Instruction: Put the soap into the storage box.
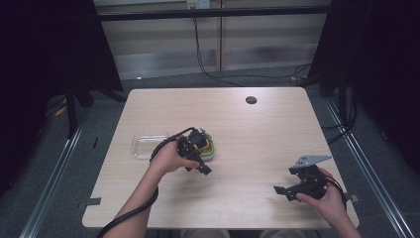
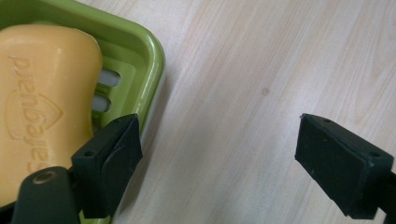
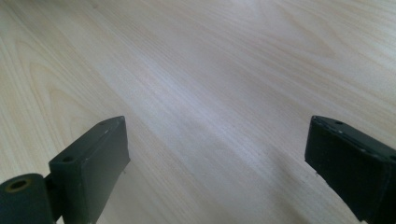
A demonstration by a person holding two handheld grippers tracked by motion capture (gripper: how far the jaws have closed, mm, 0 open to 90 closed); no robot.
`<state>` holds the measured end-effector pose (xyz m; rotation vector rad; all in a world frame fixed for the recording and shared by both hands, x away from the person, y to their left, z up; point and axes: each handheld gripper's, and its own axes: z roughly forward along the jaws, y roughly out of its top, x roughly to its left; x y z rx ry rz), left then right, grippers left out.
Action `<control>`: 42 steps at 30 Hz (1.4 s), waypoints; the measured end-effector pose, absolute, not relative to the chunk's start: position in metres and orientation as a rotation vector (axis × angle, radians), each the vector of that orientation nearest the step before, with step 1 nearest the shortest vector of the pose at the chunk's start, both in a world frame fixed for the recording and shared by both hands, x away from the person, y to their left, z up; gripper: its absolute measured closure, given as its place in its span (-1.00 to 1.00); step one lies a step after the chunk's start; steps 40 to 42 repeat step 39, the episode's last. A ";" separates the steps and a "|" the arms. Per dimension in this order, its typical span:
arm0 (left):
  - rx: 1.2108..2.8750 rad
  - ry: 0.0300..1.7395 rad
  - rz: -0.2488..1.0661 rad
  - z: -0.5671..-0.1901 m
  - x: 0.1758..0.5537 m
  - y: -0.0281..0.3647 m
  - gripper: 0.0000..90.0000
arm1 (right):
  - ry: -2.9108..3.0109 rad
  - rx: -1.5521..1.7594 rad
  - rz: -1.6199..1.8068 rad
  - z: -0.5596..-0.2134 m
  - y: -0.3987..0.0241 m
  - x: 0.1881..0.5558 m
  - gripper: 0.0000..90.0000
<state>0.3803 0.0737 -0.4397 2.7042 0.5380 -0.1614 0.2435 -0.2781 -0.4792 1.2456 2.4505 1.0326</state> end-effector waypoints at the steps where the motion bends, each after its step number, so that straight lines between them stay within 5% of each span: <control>1: 2.696 0.528 -0.149 -0.441 0.380 0.074 -0.69 | 2.451 1.238 1.035 -0.479 -0.278 0.244 -0.87; 42: 2.643 0.525 -0.146 -0.461 0.357 0.073 -0.72 | 2.460 1.235 1.027 -0.479 -0.276 0.243 -0.87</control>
